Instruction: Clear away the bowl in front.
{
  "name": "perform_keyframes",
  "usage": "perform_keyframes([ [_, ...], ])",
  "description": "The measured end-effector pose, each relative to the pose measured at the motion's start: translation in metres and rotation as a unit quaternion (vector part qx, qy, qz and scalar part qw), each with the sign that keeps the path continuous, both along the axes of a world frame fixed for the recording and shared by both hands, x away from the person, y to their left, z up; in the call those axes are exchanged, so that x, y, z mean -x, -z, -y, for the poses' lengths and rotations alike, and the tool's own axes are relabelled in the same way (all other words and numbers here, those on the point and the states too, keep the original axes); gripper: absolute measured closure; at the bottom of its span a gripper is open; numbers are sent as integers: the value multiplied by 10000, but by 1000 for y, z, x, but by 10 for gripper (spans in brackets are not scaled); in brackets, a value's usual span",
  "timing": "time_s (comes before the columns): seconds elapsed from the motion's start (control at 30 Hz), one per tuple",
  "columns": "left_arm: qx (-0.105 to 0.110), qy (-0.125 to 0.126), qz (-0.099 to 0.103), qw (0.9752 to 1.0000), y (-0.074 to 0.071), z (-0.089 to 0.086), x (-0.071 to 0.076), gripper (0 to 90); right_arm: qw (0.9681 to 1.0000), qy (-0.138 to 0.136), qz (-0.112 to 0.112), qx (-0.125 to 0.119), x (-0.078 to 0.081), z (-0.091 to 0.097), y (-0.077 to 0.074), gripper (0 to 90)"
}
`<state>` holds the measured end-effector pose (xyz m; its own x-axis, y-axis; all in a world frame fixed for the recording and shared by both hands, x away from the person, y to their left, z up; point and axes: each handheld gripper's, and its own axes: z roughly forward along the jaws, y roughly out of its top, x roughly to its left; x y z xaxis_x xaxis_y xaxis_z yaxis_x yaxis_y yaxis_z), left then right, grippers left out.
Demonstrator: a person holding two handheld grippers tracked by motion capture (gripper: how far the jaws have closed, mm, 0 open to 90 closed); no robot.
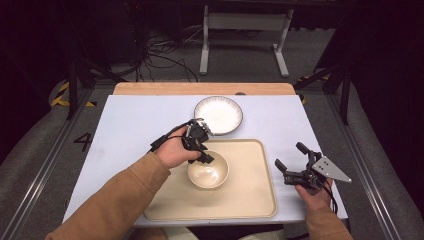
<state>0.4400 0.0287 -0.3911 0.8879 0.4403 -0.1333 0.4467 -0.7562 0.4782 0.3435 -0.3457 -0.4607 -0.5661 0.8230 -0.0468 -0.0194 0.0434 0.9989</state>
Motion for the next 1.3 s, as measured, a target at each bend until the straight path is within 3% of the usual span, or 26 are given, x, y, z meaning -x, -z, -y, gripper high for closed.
perform_keyframes([
  [0.03,0,0,0,10000,0,0,0,415,10000,-9,-1,-7,0,0,0,1],
  [0.13,128,-41,387,9992,-11,-5,8,313,10000,-24,-6,4,0,0,0,2],
  [0.2,324,-115,520,9981,-17,-9,12,250,10000,-28,-9,2,0,0,0,2],
  [0.23,324,-115,520,9981,-17,-9,12,217,10000,-28,-9,2,0,0,0,2],
  [0.33,644,-150,786,9947,-25,-22,20,159,10000,-44,-16,6,-1,0,0,3],
  [0.37,644,-150,786,9947,-25,-22,20,149,10000,-47,-15,6,-1,0,0,3],
  [0.47,775,-248,1035,9913,-31,-36,30,132,10000,-55,-22,6,-1,0,0,4],
  [0.77,999,-439,1296,9855,-40,-64,52,122,9999,-107,-83,-42,-2,1,0,7],
  [1.0,1178,-639,1462,9801,-36,-89,64,100,9999,-140,-64,7,-2,1,0,4],
  [1.07,1268,-660,1542,9776,-35,-96,66,97,9999,-143,-62,5,-1,1,0,3],
  [1.23,1583,-797,1808,9674,-32,-113,73,85,9999,-154,-51,16,-1,1,0,1],
  [1.3,1659,-815,1813,9659,-30,-119,76,83,9999,-155,-43,20,-1,1,0,1],
])
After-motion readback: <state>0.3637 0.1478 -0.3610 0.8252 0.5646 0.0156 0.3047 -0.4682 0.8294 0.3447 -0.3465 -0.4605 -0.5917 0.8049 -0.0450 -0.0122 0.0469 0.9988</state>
